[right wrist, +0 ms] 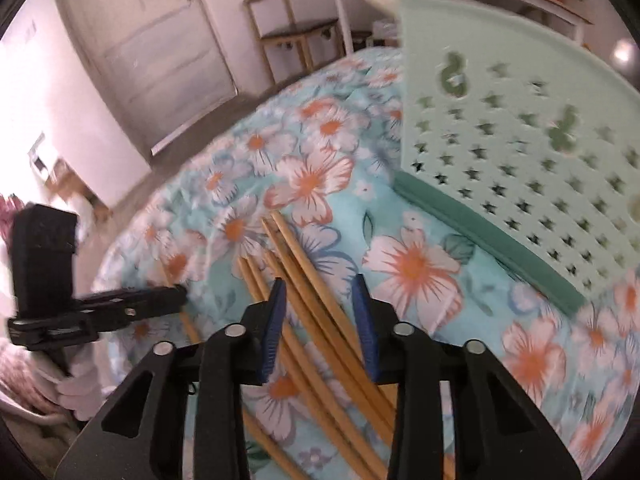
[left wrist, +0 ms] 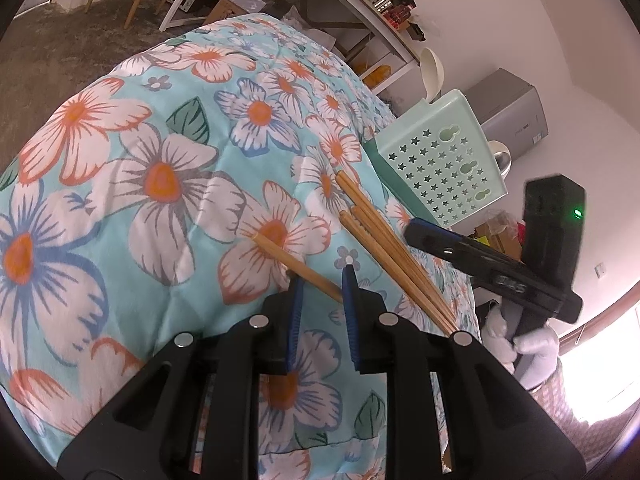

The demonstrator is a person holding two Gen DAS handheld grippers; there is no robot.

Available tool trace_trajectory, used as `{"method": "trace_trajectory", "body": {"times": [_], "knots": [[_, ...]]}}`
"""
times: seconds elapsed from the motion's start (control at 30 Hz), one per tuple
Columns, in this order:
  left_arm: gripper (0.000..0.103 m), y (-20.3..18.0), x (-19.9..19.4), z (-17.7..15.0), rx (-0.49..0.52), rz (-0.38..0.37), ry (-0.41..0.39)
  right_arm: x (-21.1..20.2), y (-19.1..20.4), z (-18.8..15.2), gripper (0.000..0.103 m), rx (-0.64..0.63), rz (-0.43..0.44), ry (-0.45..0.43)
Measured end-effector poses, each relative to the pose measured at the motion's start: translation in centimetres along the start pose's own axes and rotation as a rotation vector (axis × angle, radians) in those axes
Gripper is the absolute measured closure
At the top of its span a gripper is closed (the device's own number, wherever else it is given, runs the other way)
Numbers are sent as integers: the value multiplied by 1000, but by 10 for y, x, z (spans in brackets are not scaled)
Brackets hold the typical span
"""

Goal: Organize utensils

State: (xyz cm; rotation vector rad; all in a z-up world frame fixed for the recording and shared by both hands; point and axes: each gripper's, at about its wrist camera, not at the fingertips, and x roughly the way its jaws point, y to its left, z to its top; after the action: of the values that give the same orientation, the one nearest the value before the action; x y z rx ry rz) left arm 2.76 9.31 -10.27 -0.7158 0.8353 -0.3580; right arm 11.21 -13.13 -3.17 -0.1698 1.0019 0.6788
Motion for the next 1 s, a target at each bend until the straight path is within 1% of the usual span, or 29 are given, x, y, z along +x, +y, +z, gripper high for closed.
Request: {"method": "trace_trajectory", "body": {"times": [0.07,0.13,0.33,0.47,0.63,0.73,1.0], "knots": [[83,0,0,-1,1,-1,-2,12,-2,2,79,-19,-34,35],[83,1,0,0,1,-2,-1,14,-7,5,79,-13,-24,38],[83,1,0,-1,5,-4,-3,10,-7,10,79,-37,-52,48],[83,2,0,-1,9,-8,-5,17,5,12,79,-115,-82,74],[83,1,0,-1,9,-7,-6,25,12,21,79,-174,-131,76],[83,2,1,-1,9,-8,-9,37,9,26,79,-179,-137,101],[83,3,0,0,18,-15,-11,46,18,39,79,-218,-148,106]]}}
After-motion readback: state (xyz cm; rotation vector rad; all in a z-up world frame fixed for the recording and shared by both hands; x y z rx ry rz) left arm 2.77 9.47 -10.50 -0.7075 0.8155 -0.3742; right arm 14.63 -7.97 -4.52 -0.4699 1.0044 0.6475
